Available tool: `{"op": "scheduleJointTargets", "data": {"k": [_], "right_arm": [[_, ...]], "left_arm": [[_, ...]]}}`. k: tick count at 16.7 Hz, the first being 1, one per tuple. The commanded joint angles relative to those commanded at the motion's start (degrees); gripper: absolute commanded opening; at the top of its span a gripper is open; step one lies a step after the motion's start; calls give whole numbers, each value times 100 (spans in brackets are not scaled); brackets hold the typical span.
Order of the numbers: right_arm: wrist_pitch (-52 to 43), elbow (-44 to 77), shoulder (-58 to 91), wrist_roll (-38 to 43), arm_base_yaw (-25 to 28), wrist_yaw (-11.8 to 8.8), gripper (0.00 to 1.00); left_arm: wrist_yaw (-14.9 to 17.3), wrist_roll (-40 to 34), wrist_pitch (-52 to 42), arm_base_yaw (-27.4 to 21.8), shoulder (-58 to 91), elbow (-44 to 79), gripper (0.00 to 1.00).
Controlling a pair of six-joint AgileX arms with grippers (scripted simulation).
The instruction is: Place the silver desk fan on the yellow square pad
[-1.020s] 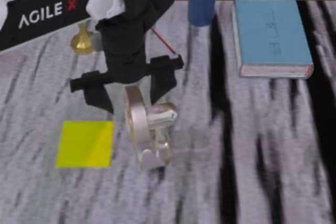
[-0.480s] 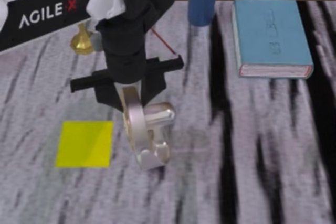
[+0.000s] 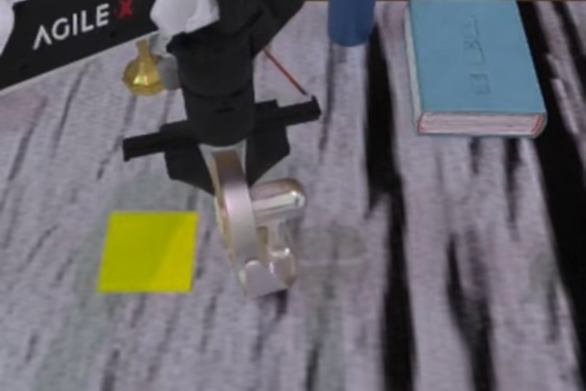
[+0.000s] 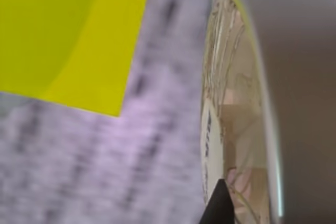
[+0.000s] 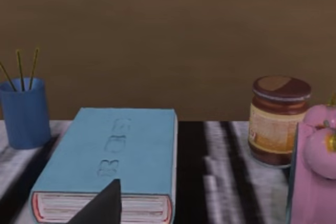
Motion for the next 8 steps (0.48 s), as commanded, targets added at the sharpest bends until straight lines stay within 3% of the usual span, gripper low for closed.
{"op": "scheduleJointTargets", "data": {"k": [8], "right_arm": [[0, 0, 0, 0, 0, 0, 100]], "left_arm": [[-1, -12, -1087, 103, -36, 1051, 0]]}}
